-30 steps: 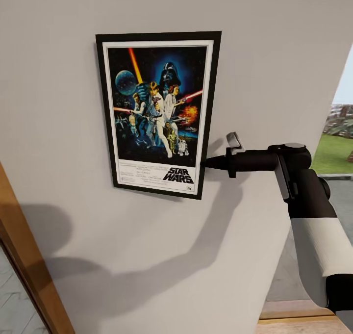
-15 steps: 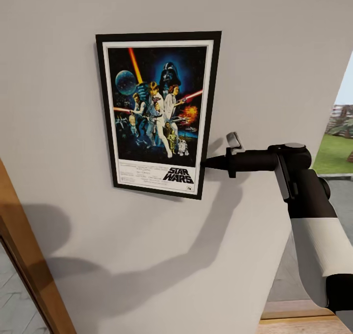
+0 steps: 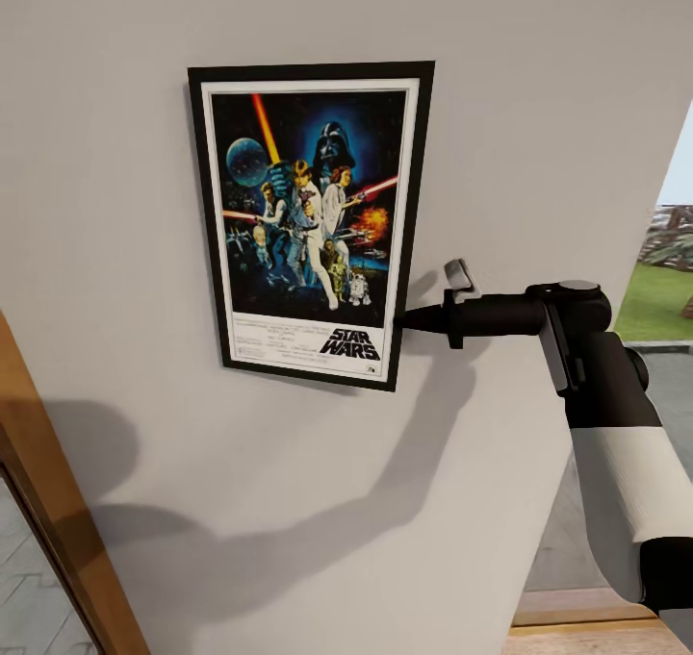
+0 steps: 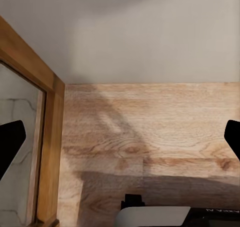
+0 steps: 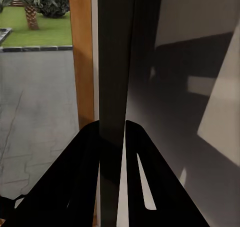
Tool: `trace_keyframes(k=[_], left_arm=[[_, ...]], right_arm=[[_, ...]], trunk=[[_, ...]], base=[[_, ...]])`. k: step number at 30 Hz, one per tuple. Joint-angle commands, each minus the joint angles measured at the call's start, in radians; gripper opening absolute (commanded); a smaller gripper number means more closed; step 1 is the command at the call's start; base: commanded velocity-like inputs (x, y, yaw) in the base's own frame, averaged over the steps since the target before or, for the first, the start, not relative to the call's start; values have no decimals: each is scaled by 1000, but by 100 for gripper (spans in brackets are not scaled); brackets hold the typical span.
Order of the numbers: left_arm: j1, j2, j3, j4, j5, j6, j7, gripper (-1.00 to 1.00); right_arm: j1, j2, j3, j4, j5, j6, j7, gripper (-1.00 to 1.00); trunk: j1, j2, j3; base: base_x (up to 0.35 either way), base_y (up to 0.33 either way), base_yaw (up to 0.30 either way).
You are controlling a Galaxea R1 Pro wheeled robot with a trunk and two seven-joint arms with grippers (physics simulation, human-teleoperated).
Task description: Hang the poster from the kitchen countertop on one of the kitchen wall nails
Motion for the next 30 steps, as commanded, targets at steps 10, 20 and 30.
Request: trace_keyframes(k=[10,20,30], left_arm=[[1,0,2,-1,0,-1,-3,100],[1,0,2,0,0,-1,-3,100],[1,0,2,-1,0,-2,-3,100]], right_arm=[[0,0,1,0,1,14,5,-100],[0,0,1,0,1,14,5,-100],[0,0,0,0,1,14,5,-100]], trunk=[[0,-1,0],[0,-1,0],[0,-1,0]], base=[[0,0,0],[28,0,0],[24,0,0]])
